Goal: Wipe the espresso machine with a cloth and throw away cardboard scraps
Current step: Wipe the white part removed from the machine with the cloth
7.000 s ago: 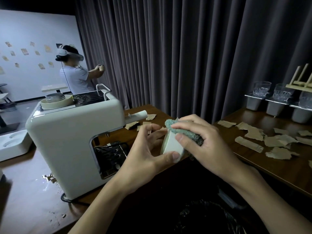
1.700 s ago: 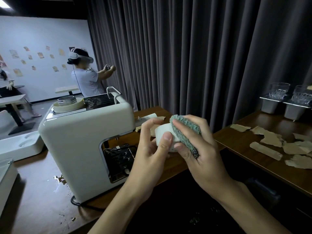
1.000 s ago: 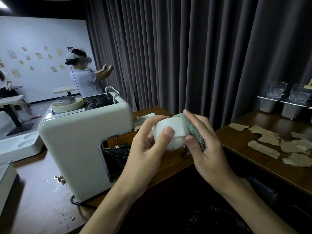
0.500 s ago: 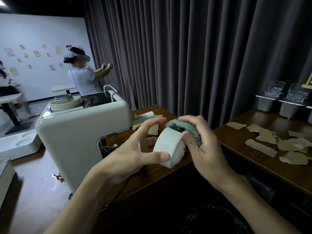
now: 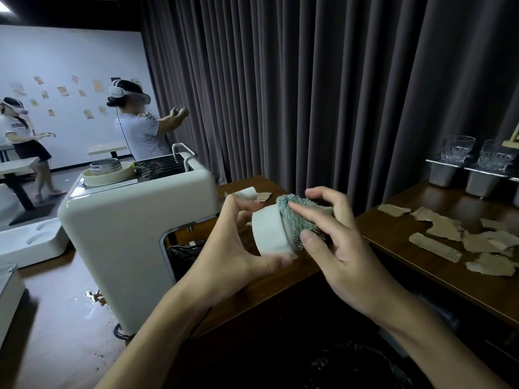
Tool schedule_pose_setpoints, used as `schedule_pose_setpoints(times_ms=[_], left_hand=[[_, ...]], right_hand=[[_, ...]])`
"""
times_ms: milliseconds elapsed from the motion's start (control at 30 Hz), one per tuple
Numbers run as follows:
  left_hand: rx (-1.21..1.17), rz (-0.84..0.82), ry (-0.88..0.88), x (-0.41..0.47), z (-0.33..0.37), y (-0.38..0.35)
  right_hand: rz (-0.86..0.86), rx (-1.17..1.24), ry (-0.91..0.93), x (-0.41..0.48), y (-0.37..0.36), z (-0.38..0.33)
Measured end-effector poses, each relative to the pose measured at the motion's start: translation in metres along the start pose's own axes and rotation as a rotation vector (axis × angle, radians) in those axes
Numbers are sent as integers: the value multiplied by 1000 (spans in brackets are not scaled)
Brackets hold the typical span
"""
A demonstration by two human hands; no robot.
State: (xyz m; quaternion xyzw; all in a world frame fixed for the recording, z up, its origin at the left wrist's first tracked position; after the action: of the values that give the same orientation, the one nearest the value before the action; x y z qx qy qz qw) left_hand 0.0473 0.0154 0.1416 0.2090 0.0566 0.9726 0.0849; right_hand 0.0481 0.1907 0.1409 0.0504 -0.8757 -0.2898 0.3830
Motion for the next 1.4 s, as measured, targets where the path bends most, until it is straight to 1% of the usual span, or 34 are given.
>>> schedule_pose_setpoints(times_ms=[100,167,267,333,433,467,533,600,633,700,767,833,900,967,1067,1100,1200,1267,1400], left_hand=[[105,-17,-22,0,1,-5],[138,-36,-32,0,2,-8],[178,-32,-62,-1,5,-11],[165,2,-90,-3,7,-10],[146,86,-137,-4,13,-4],[146,95,-141,-3,14,-4],[161,89,-139,-1,13,-5],[167,67,-126,-3,10,-8],[165,53,-115,-4,10,-9],[179,27,-107,-6,10,-9],[188,41,-123,-7,12,-7],[163,93,-149,-5,14,-2],[140,130,-163,-5,17,1],[149,120,-159,-6,16,1],[191,86,-143,-11,17,0],[192,91,-145,-12,18,1],[188,188,-154,-14,18,14],[232,246,-146,-17,18,27],[359,357,-197,-24,42,58]], right_hand=[[-3,-2,90,1,3,-4],[-22,-19,117,4,5,-7],[35,14,79,11,10,-2],[93,25,34,11,11,6],[137,-78,13,2,8,10],[152,-136,43,-1,7,4],[150,-214,163,-4,4,-12],[110,-214,244,0,1,-21],[101,-194,234,5,2,-19],[104,-115,136,16,6,-9],[115,-64,61,20,8,-1],[127,-95,63,17,3,-5],[123,-139,135,13,-3,-15],[110,-120,171,16,-5,-18],[105,-14,56,30,-3,-7],[96,5,48,32,-3,-6],[34,22,107,32,-9,-10],[11,27,135,36,-13,-16],[119,51,125,58,-16,-26]])
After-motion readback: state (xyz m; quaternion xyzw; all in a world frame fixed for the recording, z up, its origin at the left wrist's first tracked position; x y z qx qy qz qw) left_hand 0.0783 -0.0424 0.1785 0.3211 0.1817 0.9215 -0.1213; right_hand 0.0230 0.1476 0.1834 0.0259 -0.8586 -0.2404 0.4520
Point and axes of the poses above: each hand's wrist, its own x-axis towards the middle knuckle, its own y-axis out of the back of the hand, z = x × y, the point moved 5 cm from there along x, towards the middle knuckle, and after that the axes turned 12 degrees about -x, right-handed, at the moved point
